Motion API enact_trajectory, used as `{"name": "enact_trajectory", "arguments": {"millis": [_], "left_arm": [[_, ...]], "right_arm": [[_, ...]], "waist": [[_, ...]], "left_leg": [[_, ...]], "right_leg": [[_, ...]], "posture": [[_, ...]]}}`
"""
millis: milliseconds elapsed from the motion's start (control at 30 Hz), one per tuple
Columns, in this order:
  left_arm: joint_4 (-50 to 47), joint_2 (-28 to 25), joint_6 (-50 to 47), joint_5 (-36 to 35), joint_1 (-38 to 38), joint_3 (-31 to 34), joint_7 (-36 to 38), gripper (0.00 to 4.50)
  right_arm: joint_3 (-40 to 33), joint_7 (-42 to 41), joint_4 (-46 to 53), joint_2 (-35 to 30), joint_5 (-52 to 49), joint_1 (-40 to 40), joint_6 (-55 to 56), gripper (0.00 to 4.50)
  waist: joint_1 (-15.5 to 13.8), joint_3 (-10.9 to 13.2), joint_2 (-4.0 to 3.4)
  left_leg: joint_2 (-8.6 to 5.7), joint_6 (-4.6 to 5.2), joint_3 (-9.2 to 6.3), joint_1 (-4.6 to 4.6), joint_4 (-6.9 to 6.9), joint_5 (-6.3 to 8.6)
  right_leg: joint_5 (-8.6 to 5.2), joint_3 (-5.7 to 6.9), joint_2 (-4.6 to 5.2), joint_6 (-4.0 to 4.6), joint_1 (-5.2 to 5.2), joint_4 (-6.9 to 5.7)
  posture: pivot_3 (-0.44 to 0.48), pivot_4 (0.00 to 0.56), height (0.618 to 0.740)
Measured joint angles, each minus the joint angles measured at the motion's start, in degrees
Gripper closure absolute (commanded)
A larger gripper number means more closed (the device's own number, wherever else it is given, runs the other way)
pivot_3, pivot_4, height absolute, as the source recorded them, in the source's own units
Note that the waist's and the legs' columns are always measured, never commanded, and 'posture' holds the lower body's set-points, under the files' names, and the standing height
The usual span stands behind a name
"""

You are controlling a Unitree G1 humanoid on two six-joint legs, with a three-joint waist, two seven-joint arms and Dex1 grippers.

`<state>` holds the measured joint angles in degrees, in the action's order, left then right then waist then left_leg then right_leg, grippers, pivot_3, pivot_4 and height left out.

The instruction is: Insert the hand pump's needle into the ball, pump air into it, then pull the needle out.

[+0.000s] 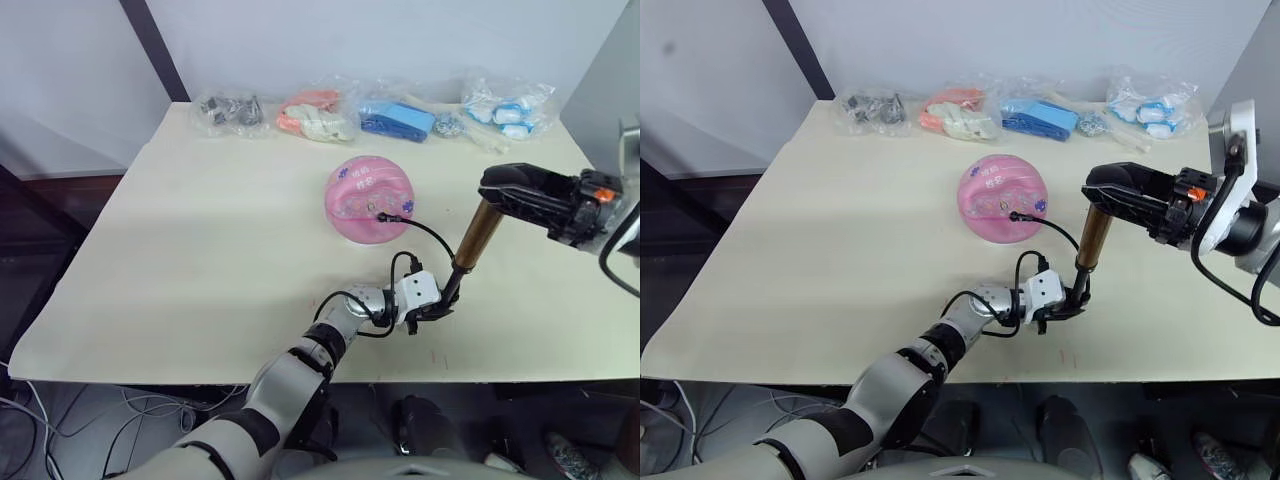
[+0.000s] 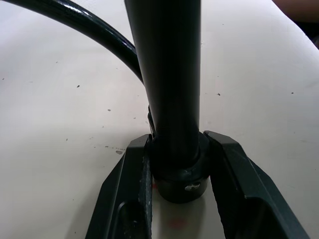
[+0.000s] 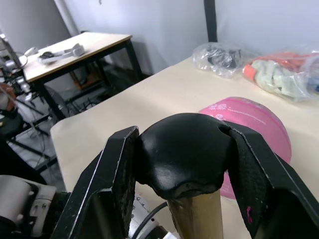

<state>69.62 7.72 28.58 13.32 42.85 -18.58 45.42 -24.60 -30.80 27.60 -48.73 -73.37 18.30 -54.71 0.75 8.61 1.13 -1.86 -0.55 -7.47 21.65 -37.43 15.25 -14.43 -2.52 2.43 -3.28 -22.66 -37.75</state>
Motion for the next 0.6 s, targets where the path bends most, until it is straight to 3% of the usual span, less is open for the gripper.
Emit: {"name": "enact_trajectory", "arguments": {"millis": [333, 600], "left_arm": [[0.3, -0.2, 0.0, 0.1, -0.2, 0.0, -0.1, 3.40], [0.9, -0.2, -0.3, 0.1, -0.3, 0.1, -0.1, 3.40]], "right_arm": [[9.3, -2.8, 3.6, 8.7, 15.8, -13.6, 12.6, 2.45], [16.4, -6.0, -1.5, 12.7, 26.1, -15.6, 18.7, 2.45]], "waist": [[0.1, -0.4, 0.29], [0.2, -0.5, 0.39]], "left_leg": [[0.01, 0.00, -0.06, -0.13, 0.03, 0.00], [0.07, -0.02, -0.08, -0.98, 0.33, 0.02]], "right_leg": [[-0.07, 0.02, -0.08, -0.10, 0.13, 0.05], [-0.22, 0.04, -0.11, -0.22, 0.94, 0.36]], "posture": [[0.000, 0.150, 0.740], [0.000, 0.150, 0.740]]}}
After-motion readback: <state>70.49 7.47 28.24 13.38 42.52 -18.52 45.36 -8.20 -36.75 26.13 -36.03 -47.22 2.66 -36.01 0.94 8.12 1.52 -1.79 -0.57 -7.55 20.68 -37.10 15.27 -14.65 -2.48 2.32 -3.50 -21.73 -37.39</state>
